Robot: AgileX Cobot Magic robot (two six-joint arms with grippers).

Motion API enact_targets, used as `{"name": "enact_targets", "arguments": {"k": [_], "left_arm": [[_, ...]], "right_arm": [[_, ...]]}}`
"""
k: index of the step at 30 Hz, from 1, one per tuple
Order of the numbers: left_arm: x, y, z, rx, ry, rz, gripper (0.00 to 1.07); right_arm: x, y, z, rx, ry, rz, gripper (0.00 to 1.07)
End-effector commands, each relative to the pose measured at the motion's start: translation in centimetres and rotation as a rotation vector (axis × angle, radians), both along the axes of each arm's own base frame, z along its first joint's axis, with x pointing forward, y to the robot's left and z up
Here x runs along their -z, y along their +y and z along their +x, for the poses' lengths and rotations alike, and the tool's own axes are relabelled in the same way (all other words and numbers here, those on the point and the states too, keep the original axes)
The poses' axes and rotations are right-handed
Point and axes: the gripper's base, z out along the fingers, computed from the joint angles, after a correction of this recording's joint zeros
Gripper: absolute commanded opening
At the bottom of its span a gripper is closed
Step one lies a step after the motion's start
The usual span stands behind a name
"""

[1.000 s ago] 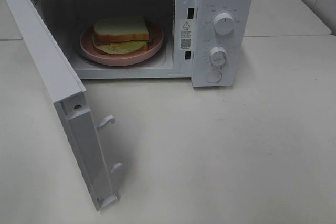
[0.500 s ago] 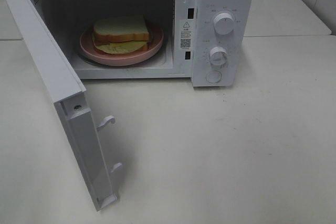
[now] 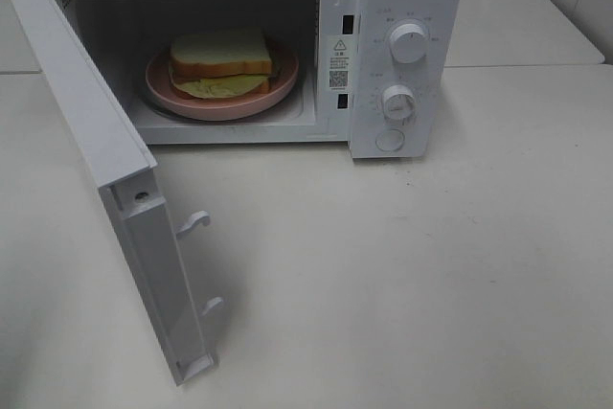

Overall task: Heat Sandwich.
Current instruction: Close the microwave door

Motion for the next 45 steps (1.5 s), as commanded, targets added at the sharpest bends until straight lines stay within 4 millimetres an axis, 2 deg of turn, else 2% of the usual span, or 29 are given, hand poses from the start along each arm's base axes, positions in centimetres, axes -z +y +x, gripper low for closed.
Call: {"name": "enact_targets", "arguments": {"k": [1,2,8,19,30,37,45], "left_arm": [[0.0,-0.1,1.0,-0.005,-0.015,-0.044,0.06],[0.2,-0.1,1.5,-0.009,-0.016,-0.043,0.00],[2.2,0.5,3.7,-0.061,-0.099,-0.033,0.00],[5.7,1.4,5.8,-0.125,-0.227,0.075,0.00],[5.9,2.1,8.3,-0.208,-0.356,0.038,0.00],[7.2,1.4,10.3,-0.133,-0.333,0.005,0.00],[8.0,-0.5,12.0,0.082,-0.390,-0.014,0.00]], "right_arm": [[0.0,0.0,-0.4,0.008,-0.038,0.002,0.76],[0.0,0.0,-0.4,0.008,-0.038,0.002,0.76],[0.0,0.0,-0.4,0.008,-0.038,0.002,0.76],[0.0,0.0,-0.4,0.008,-0.038,0.002,0.76],[0.0,0.0,-0.4,0.008,-0.038,0.002,0.76],[0.0,0.0,-0.4,0.008,-0.038,0.002,0.76],[0.0,0.0,-0.4,0.008,-0.038,0.002,0.76]]}}
